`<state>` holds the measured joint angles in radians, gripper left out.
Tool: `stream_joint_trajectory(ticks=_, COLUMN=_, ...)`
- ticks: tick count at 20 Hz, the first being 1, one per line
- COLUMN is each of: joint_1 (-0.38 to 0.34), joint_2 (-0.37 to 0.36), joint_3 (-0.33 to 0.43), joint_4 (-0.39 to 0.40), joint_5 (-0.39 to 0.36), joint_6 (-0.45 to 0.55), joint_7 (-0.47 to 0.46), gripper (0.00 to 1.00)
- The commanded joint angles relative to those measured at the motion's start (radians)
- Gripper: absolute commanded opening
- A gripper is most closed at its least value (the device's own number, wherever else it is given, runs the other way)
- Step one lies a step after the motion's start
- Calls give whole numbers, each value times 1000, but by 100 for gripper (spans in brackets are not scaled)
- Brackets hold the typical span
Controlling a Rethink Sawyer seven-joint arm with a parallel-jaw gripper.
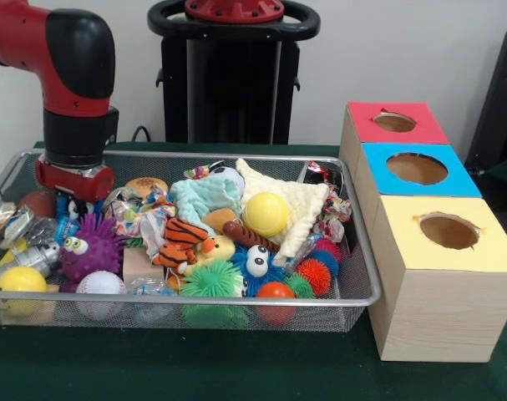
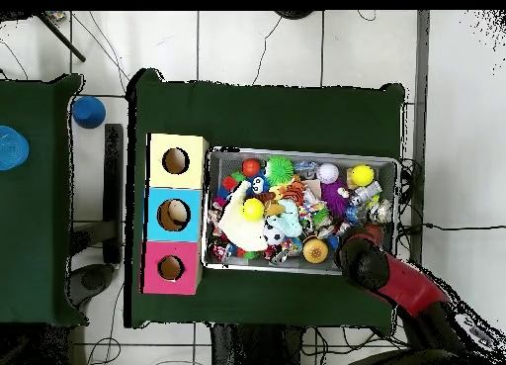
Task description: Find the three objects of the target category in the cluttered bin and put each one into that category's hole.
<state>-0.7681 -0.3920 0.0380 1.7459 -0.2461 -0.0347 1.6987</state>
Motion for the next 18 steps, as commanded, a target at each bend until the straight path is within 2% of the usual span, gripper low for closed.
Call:
stream_joint_trajectory(ticks=1, joint_1=41, joint_2=9, joint_3=54, joint_4=-8, joint_5=25, joint_6=140, joint_7=104, gripper=0)
stream_joint_trajectory(ticks=10, joint_1=95, joint_2=-146, joint_3=5, joint_4=53, joint_5=80, joint_6=386, joint_7=111, gripper=0)
stream_joint_trajectory(ticks=18, joint_1=137, joint_2=-176, joint_3=-24, joint_4=51, joint_5=92, joint_6=463, joint_7=142, gripper=0)
